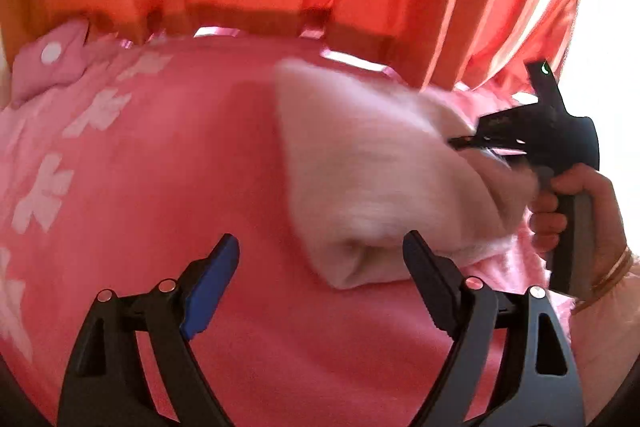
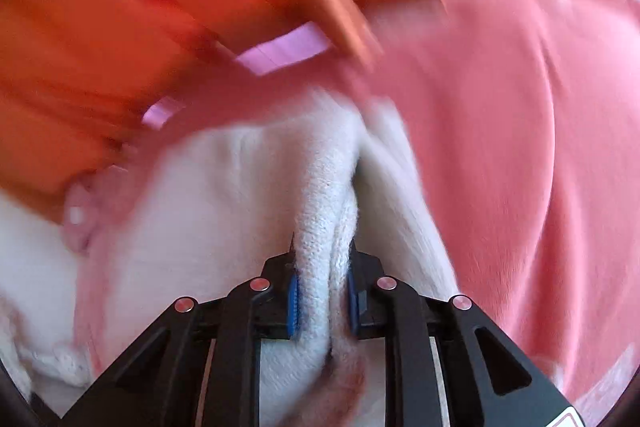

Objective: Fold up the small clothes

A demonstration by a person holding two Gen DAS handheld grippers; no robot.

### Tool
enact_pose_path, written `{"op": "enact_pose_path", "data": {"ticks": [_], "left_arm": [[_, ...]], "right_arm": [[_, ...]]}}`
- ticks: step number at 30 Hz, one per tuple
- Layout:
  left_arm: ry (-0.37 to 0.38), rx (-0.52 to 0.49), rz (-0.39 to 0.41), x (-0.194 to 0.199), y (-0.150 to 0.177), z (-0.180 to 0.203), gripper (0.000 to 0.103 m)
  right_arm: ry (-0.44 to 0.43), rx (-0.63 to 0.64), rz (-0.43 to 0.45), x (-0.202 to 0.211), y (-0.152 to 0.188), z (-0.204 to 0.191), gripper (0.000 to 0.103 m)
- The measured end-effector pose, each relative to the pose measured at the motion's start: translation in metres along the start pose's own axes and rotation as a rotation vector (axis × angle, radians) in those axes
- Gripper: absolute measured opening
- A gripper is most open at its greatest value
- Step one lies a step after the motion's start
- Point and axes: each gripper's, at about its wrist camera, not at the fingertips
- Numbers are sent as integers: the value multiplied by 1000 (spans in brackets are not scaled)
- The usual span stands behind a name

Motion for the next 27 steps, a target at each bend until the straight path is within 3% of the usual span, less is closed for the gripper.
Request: {"op": "enact_pose_path", "data": {"ticks": [3, 6, 9, 14, 15, 16, 17, 18, 19, 21, 22, 23, 25, 26, 27], "left_arm": [[28, 52, 3, 3, 0, -7, 81], [8, 49, 3, 2, -1, -11, 82], [-5, 21, -38, -7, 1, -14, 83], [-74, -33, -71, -21, 12, -15, 81], [-84, -26, -64, -22, 12, -17, 77], [-79, -16, -58, -22, 12, -20, 61], [-54, 11, -54, -20, 10, -24, 44], [-17, 46, -49, -17, 8, -28, 39], [15, 80, -43, -13, 7, -32, 30], [28, 120, -37, -7, 5, -39, 28], [25, 123, -42, -7, 6, -41, 28], [27, 124, -55, -9, 8, -44, 28], [20, 127, -82, -15, 13, -47, 28], [14, 130, -96, -21, 17, -47, 28], [9, 138, -102, -24, 21, -48, 28]], "right_arm": [[-66, -24, 49, 28, 0, 6, 28], [-120, -19, 103, 63, 14, 16, 58], [-180, -12, 58, 67, 35, 26, 66], [-149, -27, -47, 48, 78, 31, 68], [-154, -8, -55, 46, 82, 26, 63], [-165, 16, -22, 47, 82, 16, 35], [-181, 37, 19, 55, 82, 11, 24], [-207, 52, 79, 66, 81, 7, 20], [-261, 59, 160, 83, 80, 7, 17], [-326, 44, 233, 101, 80, 15, 15], [-292, 32, 232, 97, 78, 20, 15], [-213, 21, 197, 86, 75, 25, 15], [0, 6, -1, 35, 76, 32, 15], [9, 4, -61, 22, 78, 33, 16], [15, 36, -30, 27, 77, 28, 16]]}}
Point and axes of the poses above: each gripper's, at about its wrist camera, not at the fingertips, and x roughly against the way its jaws point, z to its right, y to its underside, and after that the axes turned 11 degrees about y, right-handed
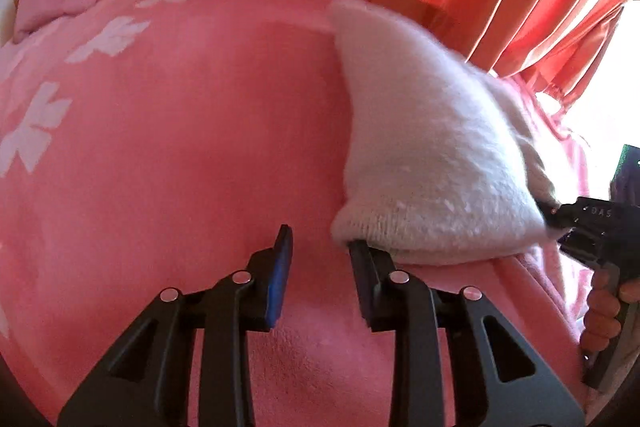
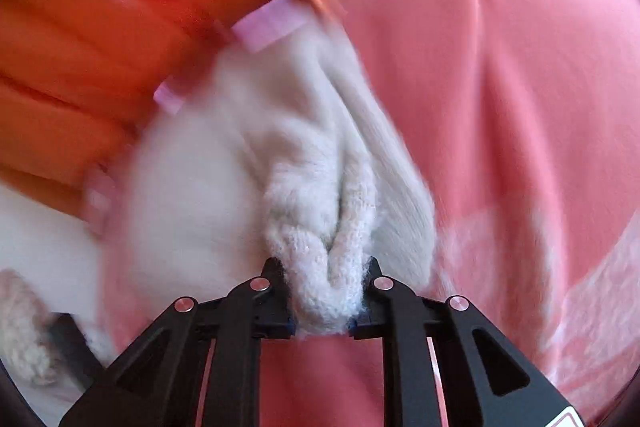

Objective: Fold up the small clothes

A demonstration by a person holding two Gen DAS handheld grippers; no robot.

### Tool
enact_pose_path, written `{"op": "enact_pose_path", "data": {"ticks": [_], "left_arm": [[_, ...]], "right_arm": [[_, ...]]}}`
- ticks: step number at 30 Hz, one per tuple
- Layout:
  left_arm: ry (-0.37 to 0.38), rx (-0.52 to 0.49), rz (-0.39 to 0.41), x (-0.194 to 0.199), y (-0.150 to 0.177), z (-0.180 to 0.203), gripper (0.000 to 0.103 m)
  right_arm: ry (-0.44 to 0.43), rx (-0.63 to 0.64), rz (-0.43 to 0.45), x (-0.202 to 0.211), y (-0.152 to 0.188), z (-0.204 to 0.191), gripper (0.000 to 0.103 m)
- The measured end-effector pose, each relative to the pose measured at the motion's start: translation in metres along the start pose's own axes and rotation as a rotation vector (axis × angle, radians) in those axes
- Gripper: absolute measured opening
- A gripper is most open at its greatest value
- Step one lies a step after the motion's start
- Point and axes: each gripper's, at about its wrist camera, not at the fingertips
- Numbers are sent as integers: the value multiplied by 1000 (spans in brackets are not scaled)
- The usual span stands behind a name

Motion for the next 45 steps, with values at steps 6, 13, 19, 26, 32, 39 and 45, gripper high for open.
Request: {"op": "enact_pose_path", "data": {"ticks": [6, 13, 19, 26, 32, 39, 45], "left_arm": [[51, -20, 30, 27, -1, 14, 29], [12, -141, 145, 61, -33, 44, 57], [-117, -215, 85, 12, -57, 62, 58], [-152, -273, 111, -3, -56, 53, 78], [-101, -238, 105, 4, -59, 40, 79], [-85, -192, 99, 10, -61, 30, 79], [-77, -131, 141, 29, -69, 16, 78]], "right_arm": [[-42, -51, 62, 18, 1, 12, 30], [-30, -111, 373, 76, 4, 26, 49], [115, 124, 290, 45, -7, -22, 24], [50, 151, 353, 56, -2, -30, 23], [66, 381, 235, 19, 12, -94, 24], [42, 413, 291, 25, 23, -113, 26], [110, 508, 242, 8, 32, -131, 26]]}}
Point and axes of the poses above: each gripper's, at about its wrist camera, not at the fingertips, and x roughly against the way its jaws point, z to its right, y to its underside, and after that the axes turned 11 degrees about y, right-handed
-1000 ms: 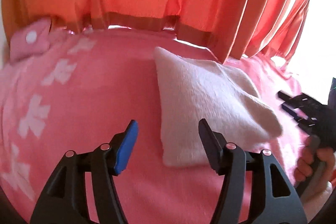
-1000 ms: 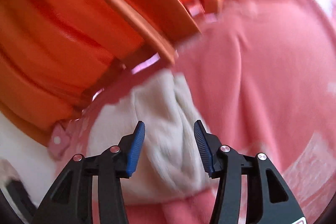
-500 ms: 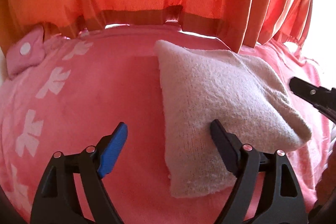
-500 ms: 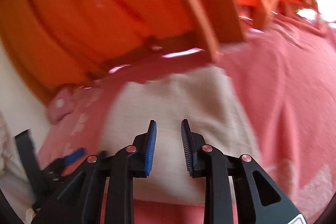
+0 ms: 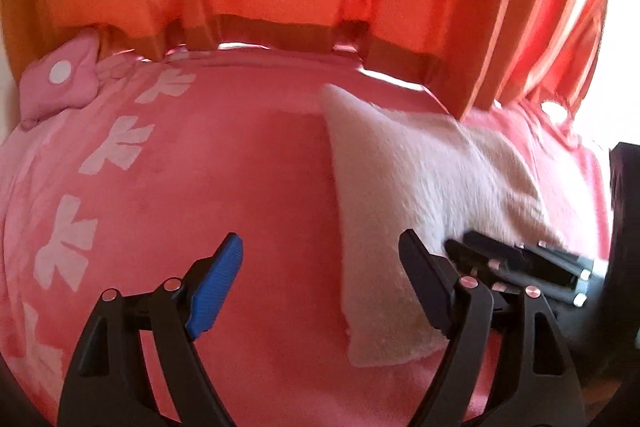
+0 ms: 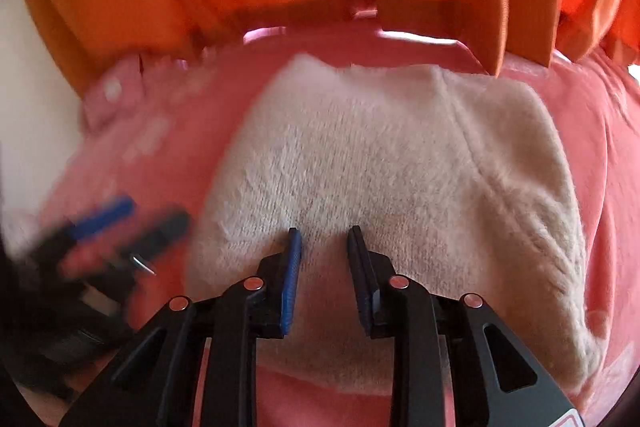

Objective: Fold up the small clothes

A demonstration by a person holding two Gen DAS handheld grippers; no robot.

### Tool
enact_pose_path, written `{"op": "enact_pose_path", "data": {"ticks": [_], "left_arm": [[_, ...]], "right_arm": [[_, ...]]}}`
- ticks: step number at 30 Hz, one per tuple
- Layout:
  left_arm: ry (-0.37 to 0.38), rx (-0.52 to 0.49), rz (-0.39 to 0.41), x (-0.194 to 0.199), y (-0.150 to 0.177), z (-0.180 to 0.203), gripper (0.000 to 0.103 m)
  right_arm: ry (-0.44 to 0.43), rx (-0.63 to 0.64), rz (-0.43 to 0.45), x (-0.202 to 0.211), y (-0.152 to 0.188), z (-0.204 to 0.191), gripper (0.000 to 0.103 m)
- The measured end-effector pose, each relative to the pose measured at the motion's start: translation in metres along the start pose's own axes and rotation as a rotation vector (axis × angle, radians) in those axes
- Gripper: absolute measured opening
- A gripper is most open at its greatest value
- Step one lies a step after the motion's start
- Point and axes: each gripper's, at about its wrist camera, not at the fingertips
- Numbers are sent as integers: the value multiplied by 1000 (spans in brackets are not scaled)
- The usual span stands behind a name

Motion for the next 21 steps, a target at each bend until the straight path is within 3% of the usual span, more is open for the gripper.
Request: {"op": "enact_pose_path", "data": {"ticks": [2, 4, 7, 10, 12, 13, 15, 18, 21], "left_arm": [[-8, 44, 35, 9, -8, -14, 78], [-18, 70, 61, 16, -15, -24, 78], [-30, 101, 78, 18, -19, -37, 78], [-24, 95, 73, 15, -17, -40, 78], [-9, 86, 61, 12, -14, -37, 78], [2, 88, 57, 12, -13, -35, 79], [28, 92, 45, 9, -11, -33, 80], [39, 84, 28, 7, -10, -31, 82], [34, 96, 30, 8, -10, -34, 82]], "right_arm": [[-61, -38, 49, 13, -3, 1, 26], [-122, -82, 37, 14, -7, 0, 26], [-69, 13, -41, -6, -2, -22, 27], [-63, 13, 52, 16, -7, -21, 26], [-36, -135, 140, 41, -6, 10, 32], [-9, -214, 179, 53, -2, 29, 47], [71, -448, 239, 75, 15, 78, 67], [70, -687, 144, 75, 46, 137, 68], [16, -787, 6, 54, 67, 159, 68]]}}
Point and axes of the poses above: each gripper's, at about its wrist camera, not at the fingertips, and x roughly against the way its jaws point, z to its right, y to its underside, and after that the axes turned 11 degrees about y, right-handed
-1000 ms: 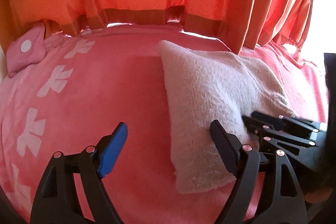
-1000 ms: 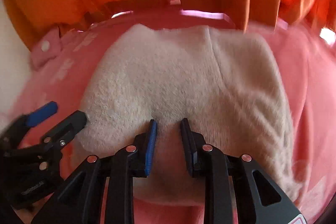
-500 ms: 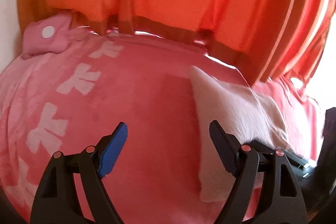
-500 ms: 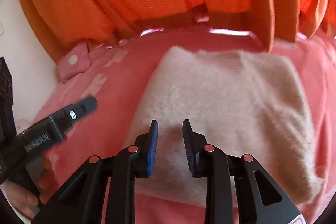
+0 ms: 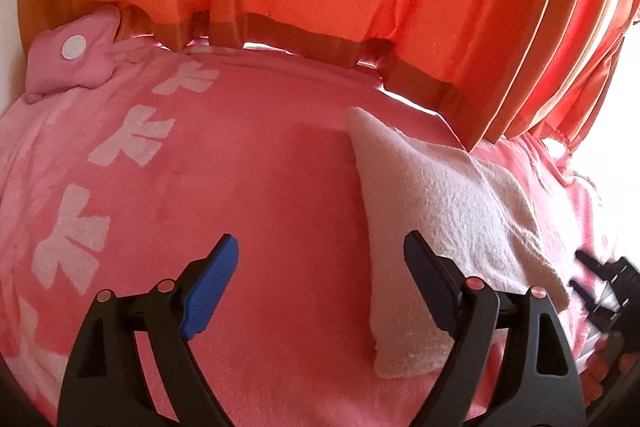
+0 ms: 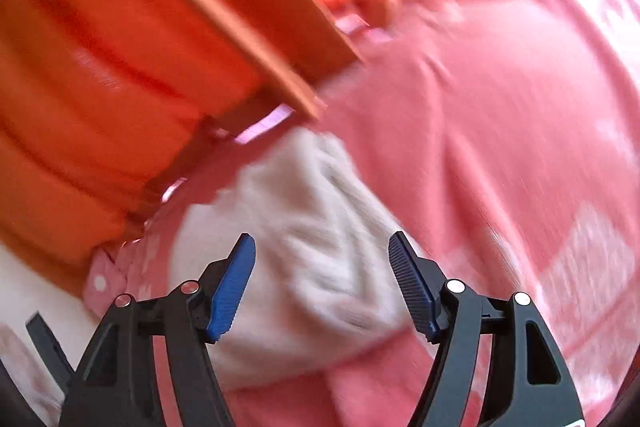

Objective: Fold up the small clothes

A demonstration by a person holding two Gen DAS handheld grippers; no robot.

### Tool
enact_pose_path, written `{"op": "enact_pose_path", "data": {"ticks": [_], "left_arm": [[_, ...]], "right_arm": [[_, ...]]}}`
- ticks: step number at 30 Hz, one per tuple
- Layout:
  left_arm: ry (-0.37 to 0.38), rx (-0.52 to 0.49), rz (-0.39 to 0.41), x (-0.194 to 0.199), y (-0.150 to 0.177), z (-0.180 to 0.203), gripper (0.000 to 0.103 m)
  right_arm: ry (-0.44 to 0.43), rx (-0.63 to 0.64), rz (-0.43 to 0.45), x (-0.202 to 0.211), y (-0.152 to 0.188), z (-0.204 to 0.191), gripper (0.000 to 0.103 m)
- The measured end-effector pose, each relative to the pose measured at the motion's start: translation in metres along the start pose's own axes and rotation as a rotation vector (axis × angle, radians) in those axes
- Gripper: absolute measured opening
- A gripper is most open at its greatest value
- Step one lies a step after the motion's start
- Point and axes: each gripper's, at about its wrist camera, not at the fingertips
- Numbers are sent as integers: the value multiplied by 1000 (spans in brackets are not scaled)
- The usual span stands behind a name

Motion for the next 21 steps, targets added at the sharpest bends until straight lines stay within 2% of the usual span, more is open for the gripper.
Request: {"op": "enact_pose_path", "data": {"ticks": [3, 4, 5, 6, 7, 10, 13, 15, 17, 18, 19, 21], "left_arm": [[-3, 28, 14, 4, -3, -6, 83], [-8, 42, 22, 6, -6, -10, 83], [-11, 55, 28, 8, -7, -13, 83], [-12, 69, 35, 10, -9, -17, 83], [-13, 87, 43, 13, -12, -23, 83], [-35, 162, 91, 28, -25, -47, 83], [-132, 272, 183, 53, -38, -88, 84], [-223, 344, 233, 66, -41, -116, 84], [-348, 453, 294, 84, -40, -153, 84], [-390, 486, 316, 90, -39, -165, 84], [-452, 534, 351, 101, -36, -181, 84], [-497, 576, 381, 111, -34, -199, 84]], "right_arm": [[-50, 35, -113, -21, 4, -14, 68], [-18, 72, -138, -28, 7, -27, 65], [10, 107, -137, -32, 9, -36, 56], [44, 145, -131, -35, 10, -47, 22], [74, 197, -108, -32, 12, -69, 18], [45, 374, 16, -2, 17, -139, 17], [-11, 599, 93, 19, 48, -222, 17], [-116, 752, 67, 22, 93, -277, 16], [-186, 867, 7, 12, 138, -312, 15], [-198, 896, -13, 7, 152, -321, 15], [-207, 953, -50, -5, 181, -337, 15], [-206, 1003, -104, -23, 210, -349, 14]]}}
Point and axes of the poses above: each gripper's, at about its wrist camera, not at the fingertips, and x roughly against the way its jaws point, z to its right, y to its underside, and after that the axes turned 11 degrees about y, right-handed
